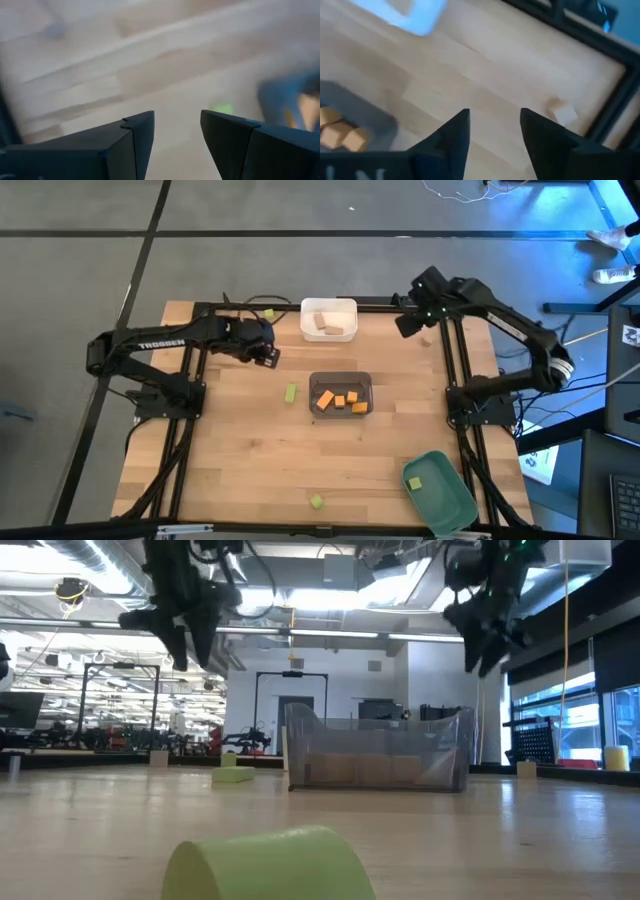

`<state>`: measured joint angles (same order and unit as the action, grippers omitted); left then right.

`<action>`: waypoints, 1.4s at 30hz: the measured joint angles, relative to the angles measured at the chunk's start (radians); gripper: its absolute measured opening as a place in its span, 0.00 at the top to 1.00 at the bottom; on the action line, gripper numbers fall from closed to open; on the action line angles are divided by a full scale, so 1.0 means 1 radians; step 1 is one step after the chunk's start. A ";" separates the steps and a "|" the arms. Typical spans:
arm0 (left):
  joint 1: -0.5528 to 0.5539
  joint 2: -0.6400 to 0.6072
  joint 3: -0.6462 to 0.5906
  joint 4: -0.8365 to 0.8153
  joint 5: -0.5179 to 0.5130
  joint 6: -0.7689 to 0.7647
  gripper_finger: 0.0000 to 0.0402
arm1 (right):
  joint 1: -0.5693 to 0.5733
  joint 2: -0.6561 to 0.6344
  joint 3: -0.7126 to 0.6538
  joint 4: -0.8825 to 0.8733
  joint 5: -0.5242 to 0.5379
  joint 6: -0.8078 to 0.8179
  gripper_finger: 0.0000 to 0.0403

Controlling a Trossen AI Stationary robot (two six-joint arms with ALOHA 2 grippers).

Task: Sort & place blocks by color
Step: Put the brown block into the white bin

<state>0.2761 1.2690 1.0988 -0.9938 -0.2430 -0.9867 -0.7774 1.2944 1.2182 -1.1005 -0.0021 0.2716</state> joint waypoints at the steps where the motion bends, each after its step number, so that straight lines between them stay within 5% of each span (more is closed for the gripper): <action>1: 0.019 0.000 0.000 -0.008 -0.009 -0.013 0.62 | 0.019 -0.018 0.000 0.009 0.000 -0.012 0.57; 11: 0.279 0.000 0.000 -0.045 -0.013 0.002 0.62 | 0.173 -0.109 0.000 0.074 -0.005 -0.173 0.57; 19: 0.480 0.000 0.000 -0.121 0.001 0.004 0.62 | 0.243 -0.113 0.000 0.123 -0.169 -0.338 0.57; 42: 0.729 0.265 0.000 0.031 0.059 0.186 0.62 | 0.285 -0.113 0.000 0.148 -0.176 -0.408 0.57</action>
<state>1.0051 1.5341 1.0988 -0.9630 -0.1839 -0.8009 -0.4921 1.1816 1.2182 -0.9527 -0.1780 -0.1360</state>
